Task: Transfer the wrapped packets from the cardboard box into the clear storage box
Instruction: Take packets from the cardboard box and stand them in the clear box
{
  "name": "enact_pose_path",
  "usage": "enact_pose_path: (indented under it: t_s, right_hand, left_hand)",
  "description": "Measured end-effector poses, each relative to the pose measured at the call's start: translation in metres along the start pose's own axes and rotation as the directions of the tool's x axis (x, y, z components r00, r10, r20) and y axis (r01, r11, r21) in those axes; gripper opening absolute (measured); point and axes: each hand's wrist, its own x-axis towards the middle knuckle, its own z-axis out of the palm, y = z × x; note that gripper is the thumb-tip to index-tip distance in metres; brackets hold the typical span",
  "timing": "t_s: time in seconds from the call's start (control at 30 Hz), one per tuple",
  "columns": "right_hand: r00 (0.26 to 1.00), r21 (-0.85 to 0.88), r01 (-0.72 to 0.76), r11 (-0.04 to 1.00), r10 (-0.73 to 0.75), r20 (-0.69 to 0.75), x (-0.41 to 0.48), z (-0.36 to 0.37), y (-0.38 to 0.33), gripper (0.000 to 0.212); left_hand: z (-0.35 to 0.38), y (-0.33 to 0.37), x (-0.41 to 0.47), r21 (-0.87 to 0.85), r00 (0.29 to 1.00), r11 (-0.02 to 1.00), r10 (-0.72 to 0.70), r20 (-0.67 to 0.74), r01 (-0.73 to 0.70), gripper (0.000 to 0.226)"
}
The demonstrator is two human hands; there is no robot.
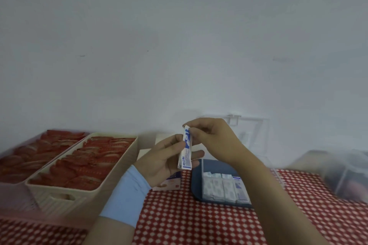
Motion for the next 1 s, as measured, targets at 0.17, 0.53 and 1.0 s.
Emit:
enact_pose_path:
  t_s: [0.17,0.53,1.0]
  right_hand:
    - [1.0,-0.028,-0.024,0.999,0.025,0.015,-0.014,-0.022,-0.005,0.018]
    - [0.992,-0.178,-0.061,0.982,0.079,0.097,-0.037,-0.079,-0.014,0.015]
    - [0.985,-0.404,0.127,0.906,-0.065,0.162,-0.085,-0.093,-0.003,0.047]
  left_hand:
    - [0.023,-0.008,-0.002,-0.006,1.0,1.0,0.015,0.005,-0.015,0.029]
    - [0.069,-0.025,0.004,0.074,0.996,0.997,-0.04,0.082,0.034,0.037]
    - [0.105,-0.056,0.019,-0.081,0.999,0.996,-0.031,0.022,0.032,0.037]
